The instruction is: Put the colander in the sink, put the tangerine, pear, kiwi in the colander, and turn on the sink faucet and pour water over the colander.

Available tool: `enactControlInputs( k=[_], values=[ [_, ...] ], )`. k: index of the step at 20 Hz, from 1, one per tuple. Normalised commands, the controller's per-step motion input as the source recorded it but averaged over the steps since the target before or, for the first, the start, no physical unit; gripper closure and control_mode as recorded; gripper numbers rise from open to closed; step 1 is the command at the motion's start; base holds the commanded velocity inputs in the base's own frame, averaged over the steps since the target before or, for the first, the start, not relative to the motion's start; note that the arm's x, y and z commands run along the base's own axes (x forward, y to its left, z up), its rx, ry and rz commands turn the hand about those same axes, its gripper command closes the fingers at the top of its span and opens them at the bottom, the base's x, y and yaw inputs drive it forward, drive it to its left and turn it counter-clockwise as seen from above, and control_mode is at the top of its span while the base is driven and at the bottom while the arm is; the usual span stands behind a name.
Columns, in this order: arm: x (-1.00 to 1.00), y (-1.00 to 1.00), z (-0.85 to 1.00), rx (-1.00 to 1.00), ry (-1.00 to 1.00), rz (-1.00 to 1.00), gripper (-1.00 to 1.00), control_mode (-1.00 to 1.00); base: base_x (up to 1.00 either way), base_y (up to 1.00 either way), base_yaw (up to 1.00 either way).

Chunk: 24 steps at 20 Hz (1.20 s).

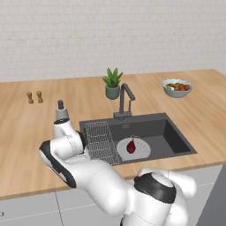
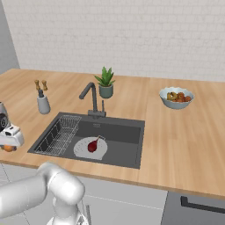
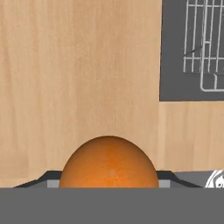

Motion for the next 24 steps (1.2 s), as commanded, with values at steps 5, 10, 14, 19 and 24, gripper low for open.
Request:
enactControlInputs(
  k=[5, 10, 14, 19, 24],
  values=[
    [-0.24, -0.79, 0.24, 0.04, -0.04, 0.0, 1.0, -1.0, 0.0, 0.0, 0.0],
    [-0.02, -0.71, 0.17, 0.0, -0.1, -0.01, 1.0, -1.0, 0.0, 0.0, 0.0],
    [0.01, -0.66, 0.19, 0.0, -0.13, -0.05, 1.0, -1.0, 0.0, 0.0, 0.0],
    [0.03, -0.74, 0.14, 0.0, -0.12, -0.07, 1.0, -1.0, 0.0, 0.0, 0.0],
    [0.05, -0.82, 0.1, 0.0, 0.0, -0.1, 1.0, -1.0, 0.0, 0.0, 0.0]
  ],
)
